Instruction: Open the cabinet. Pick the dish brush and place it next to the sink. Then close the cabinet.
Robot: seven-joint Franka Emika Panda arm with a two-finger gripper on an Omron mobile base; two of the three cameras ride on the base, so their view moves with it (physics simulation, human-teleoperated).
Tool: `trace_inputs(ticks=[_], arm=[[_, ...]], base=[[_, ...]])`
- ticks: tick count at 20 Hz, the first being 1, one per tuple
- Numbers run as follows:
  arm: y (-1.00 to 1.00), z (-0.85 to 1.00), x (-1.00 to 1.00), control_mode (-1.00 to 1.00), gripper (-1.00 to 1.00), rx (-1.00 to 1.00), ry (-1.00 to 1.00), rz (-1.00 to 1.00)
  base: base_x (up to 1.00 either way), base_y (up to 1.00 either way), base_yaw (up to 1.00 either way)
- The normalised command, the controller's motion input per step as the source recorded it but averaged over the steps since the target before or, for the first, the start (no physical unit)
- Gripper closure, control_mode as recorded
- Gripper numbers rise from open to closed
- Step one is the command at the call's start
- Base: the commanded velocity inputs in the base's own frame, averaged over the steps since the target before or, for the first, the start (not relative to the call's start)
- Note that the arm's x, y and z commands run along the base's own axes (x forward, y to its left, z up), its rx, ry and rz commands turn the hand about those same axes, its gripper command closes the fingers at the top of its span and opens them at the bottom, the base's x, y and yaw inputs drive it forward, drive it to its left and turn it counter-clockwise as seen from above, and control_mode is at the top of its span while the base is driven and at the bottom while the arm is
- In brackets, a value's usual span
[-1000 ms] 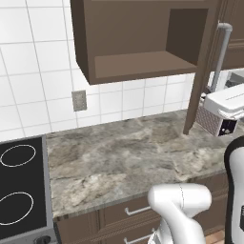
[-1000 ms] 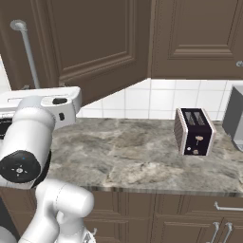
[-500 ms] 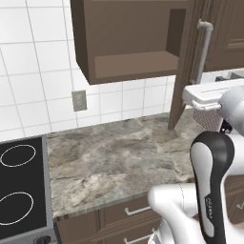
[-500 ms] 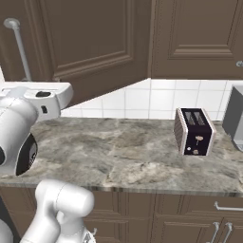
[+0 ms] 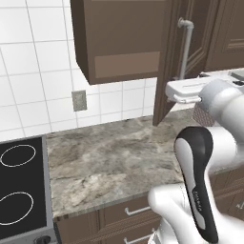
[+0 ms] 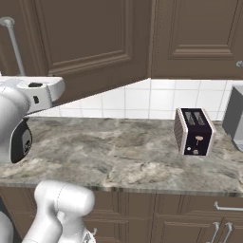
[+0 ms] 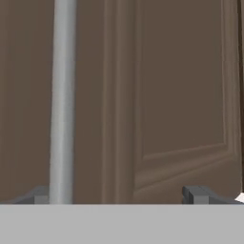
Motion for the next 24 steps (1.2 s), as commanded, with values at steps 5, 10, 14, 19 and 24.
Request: trace_inputs(ticks=[5, 10, 14, 19, 24], arm=[[0.0, 0.0, 0.37, -1.0, -1.0, 0.0, 0.06, 0.01], [0.0, 0.0, 0.38, -1.0, -1.0, 0.0, 0.06, 0.01], [0.0, 0.0, 0.4, -1.0, -1.0, 0.0, 0.06, 0.03], [0.0, 0.0, 0.51, -1.0, -1.0, 0.0, 0.04, 0.05], [0.0, 0.0, 0.62, -1.0, -1.0, 0.0, 0.05, 0.03]], base=[[0.0, 0.0, 0.0], [0.0, 0.0, 0.0], [0.0, 0.0, 0.0], [0.0, 0.0, 0.0], [0.0, 0.0, 0.0]])
